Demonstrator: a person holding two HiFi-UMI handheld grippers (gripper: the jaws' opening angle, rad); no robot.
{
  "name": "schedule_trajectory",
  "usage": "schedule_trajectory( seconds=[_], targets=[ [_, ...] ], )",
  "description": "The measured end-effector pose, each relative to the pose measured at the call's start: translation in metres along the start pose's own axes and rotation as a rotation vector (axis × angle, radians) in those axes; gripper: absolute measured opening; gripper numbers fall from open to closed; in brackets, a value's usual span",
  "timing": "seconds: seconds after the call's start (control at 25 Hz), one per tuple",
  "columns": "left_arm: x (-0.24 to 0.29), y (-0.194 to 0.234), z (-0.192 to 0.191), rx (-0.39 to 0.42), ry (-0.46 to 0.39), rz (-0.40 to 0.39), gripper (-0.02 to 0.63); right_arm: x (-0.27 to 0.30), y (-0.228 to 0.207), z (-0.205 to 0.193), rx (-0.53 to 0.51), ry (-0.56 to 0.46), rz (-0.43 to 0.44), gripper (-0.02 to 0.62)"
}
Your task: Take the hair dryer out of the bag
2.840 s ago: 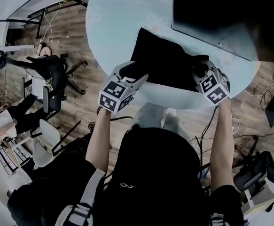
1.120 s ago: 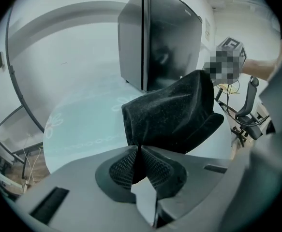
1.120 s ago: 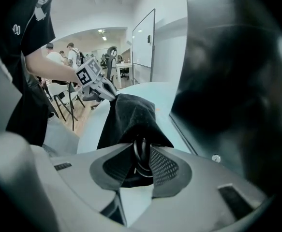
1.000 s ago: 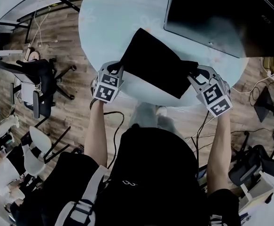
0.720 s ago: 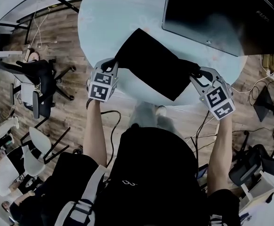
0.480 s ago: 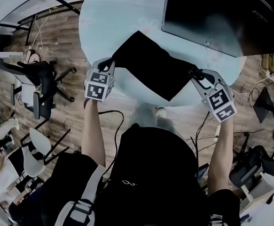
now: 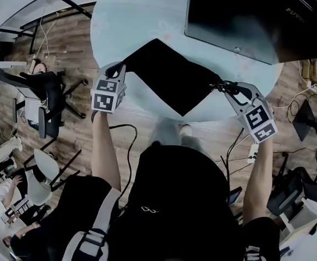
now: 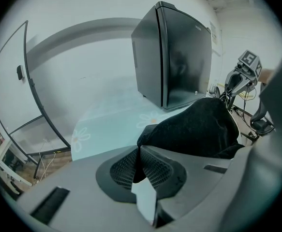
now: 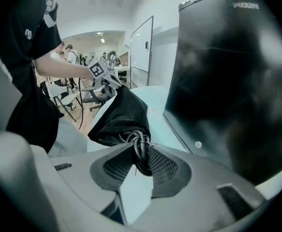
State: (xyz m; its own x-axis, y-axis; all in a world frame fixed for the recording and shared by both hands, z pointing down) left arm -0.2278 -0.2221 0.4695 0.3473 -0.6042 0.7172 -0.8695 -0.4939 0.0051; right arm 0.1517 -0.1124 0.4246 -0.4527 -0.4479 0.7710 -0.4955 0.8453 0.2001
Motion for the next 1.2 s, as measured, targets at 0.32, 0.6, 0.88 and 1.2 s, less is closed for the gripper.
schedule_trajectory(
  seconds=[0.32, 0.6, 0.88, 1.2],
  targets=[
    [-0.012, 0.016, 0.009, -0.009, -0.020, 0.061, 0.017, -0.012, 0.000, -0.012, 0.021, -0.002, -0.007, 0.110],
    [-0.022, 0.053, 0.016, -0.024, -0.040, 0.141, 0.017, -0.014, -0.003, -0.013, 0.014, 0.008, -0.009, 0.110],
    [-0.035, 0.068, 0.018, -0.013, -0.036, 0.185, 0.017, -0.018, -0.006, -0.017, 0.017, 0.007, -0.021, 0.110],
    [-0.044, 0.084, 0.015, -0.014, -0.029, 0.218, 0.017, -0.018, -0.008, -0.015, 0.003, 0.013, -0.019, 0.110]
  ],
)
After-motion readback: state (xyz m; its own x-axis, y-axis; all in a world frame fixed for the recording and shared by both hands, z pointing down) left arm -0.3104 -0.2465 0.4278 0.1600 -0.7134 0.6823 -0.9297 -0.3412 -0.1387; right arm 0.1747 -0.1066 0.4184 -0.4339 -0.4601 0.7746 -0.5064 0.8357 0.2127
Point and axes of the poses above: the fingertips, and each gripper's own axes: x forward along the fingers, y to its left, z out of its top, the point moved 6 cm from there along -x, backward along the fingers, and after that the axes turned 10 degrees about -x, right-handed, at the moved point
